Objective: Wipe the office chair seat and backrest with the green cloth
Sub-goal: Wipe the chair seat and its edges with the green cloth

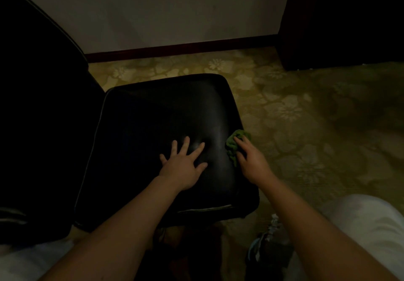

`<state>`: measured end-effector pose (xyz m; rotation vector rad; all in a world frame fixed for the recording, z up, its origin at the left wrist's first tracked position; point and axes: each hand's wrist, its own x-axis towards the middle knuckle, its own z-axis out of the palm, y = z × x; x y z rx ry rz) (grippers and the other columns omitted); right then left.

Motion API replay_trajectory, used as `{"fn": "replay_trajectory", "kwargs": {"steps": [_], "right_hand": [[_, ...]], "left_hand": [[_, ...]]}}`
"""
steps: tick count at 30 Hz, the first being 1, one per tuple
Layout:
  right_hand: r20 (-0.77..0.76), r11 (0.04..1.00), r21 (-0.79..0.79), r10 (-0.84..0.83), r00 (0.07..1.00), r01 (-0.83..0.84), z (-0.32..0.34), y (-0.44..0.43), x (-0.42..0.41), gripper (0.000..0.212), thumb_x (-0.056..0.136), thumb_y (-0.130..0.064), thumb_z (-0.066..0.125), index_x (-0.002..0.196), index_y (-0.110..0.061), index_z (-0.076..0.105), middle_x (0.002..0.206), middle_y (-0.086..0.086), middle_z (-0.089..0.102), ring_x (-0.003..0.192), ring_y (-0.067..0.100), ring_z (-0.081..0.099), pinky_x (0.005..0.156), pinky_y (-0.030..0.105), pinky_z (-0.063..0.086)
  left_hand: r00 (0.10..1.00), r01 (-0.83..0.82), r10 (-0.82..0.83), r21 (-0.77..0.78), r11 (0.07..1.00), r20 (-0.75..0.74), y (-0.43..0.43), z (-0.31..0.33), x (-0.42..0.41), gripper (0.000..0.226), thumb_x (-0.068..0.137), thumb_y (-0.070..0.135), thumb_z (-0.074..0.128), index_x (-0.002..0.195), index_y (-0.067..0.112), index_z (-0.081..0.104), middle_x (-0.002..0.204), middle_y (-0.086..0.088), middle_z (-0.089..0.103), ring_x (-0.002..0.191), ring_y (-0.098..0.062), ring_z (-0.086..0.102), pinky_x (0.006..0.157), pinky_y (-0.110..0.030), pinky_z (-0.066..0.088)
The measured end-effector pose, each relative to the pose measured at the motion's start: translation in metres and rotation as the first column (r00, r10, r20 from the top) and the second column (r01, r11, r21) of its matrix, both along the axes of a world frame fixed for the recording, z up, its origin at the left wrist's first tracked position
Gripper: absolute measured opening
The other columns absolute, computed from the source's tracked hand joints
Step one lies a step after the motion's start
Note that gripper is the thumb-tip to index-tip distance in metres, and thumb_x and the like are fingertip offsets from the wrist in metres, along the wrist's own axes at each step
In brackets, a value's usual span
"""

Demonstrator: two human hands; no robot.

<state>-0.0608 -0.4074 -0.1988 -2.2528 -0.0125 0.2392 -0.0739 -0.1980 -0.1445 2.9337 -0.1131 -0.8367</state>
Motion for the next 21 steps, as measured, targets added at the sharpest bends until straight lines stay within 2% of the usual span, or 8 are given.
{"fn": "replay_trajectory", "kwargs": {"steps": [10,17,21], "right_hand": [[0.014,0.998,-0.058,0.021,1.000,-0.021,-0.006,0.004,-0.026,0.053,0.097,-0.007,0.053,0.148,-0.013,0.042,0.159,0.013,0.027,0.147,0.026,0.027,0.119,0.029,0.019],[0.005,1.000,-0.012,0.016,1.000,-0.016,-0.003,0.001,-0.006,0.052,0.097,-0.007,0.052,0.148,-0.014,0.042,0.160,0.012,0.026,0.148,0.025,0.025,0.121,0.034,0.020],[-0.018,0.999,-0.041,0.026,0.999,-0.027,0.000,0.001,-0.014,0.053,0.098,-0.008,0.051,0.149,-0.015,0.039,0.161,0.011,0.025,0.148,0.024,0.024,0.121,0.031,0.018]], "left_hand": [[0.999,0.025,-0.026,-0.025,0.999,-0.043,0.007,-0.003,0.005,0.065,0.100,0.064,0.031,0.154,0.053,-0.004,0.166,0.002,-0.022,0.152,-0.035,-0.020,0.117,-0.069,0.003],[1.000,0.015,-0.016,-0.043,0.999,-0.025,0.008,-0.004,0.003,0.065,0.100,0.064,0.032,0.154,0.053,-0.002,0.166,0.003,-0.021,0.152,-0.034,-0.020,0.118,-0.070,0.002],[0.998,0.014,-0.016,-0.026,1.000,-0.054,0.007,-0.002,0.005,0.065,0.100,0.063,0.031,0.154,0.052,-0.003,0.166,0.002,-0.022,0.152,-0.035,-0.021,0.117,-0.070,0.003]]}}
